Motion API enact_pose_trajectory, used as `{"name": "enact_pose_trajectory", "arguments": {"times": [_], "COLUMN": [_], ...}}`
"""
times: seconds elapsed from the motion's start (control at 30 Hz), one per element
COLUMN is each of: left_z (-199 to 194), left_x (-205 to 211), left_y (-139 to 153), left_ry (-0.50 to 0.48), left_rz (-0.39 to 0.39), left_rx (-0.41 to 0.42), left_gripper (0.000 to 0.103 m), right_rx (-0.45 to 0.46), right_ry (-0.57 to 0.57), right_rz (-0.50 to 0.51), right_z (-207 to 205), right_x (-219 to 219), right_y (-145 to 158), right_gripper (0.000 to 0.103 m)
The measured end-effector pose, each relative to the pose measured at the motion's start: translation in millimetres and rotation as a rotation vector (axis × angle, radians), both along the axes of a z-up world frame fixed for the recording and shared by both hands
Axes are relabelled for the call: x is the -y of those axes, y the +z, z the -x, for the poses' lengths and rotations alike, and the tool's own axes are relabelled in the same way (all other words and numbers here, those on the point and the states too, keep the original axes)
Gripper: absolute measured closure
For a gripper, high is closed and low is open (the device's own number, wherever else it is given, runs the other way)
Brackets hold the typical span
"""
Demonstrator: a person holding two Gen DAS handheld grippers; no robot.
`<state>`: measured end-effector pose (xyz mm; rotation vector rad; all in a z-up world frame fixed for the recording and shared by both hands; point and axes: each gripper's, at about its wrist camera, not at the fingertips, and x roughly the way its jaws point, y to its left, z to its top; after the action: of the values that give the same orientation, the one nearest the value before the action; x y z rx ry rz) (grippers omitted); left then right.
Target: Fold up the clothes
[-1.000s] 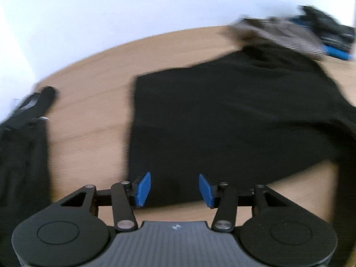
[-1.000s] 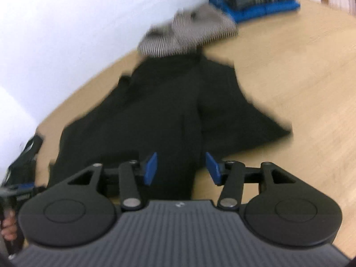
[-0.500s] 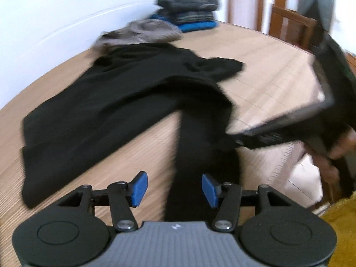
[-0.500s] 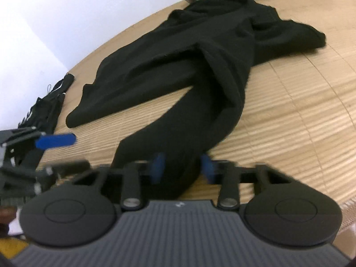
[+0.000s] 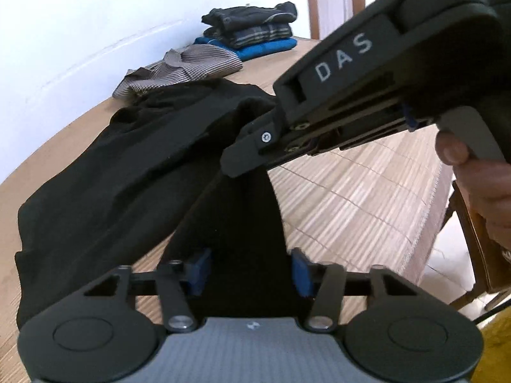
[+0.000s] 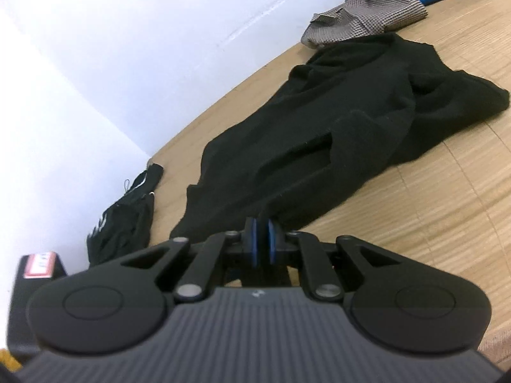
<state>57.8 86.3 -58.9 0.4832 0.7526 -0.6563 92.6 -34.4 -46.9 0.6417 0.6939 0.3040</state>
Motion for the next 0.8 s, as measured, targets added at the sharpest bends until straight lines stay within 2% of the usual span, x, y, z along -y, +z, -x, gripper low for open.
{"name": "enact_pose_trajectory", "arguments": {"times": [0.07, 0.1, 0.13, 0.27, 0.5, 0.67, 0.8], "left_z": [-8.0, -12.0, -16.0, -36.8, -81.5, -114.4, -139.0], "left_x": [2.1, 1.4, -0.5, -12.3, -11.3, -0.8, -6.8], "left_y": [2.1, 5.0, 9.9, 40.1, 100.7, 123.1, 127.3], "left_ry": [0.028, 0.045, 0.064, 0.136, 0.242, 0.346, 0.440], "left_rz": [-0.015, -0.009, 0.010, 0.098, 0.154, 0.135, 0.102], "left_rx": [-0.001, -0.011, -0.031, -0.081, 0.022, 0.099, 0.117], "left_gripper": [0.073, 0.091, 0.094, 0.095, 0.095, 0.095, 0.095], "right_rx": [0.013, 0.021, 0.030, 0.096, 0.242, 0.333, 0.369], "right_ry": [0.034, 0.052, 0.072, 0.119, 0.167, 0.271, 0.336], "right_rz": [0.025, 0.038, 0.047, 0.083, 0.071, 0.060, 0.034], "right_z": [-6.6, -9.8, -12.3, -23.7, -67.5, -119.4, -172.2], "right_x": [-2.7, -3.4, -2.4, 2.0, 35.2, 48.1, 38.5], "right_y": [3.3, 5.1, 7.1, 20.2, 50.6, 68.7, 73.7], "right_gripper": [0.093, 0.092, 0.092, 0.092, 0.092, 0.092, 0.092]}}
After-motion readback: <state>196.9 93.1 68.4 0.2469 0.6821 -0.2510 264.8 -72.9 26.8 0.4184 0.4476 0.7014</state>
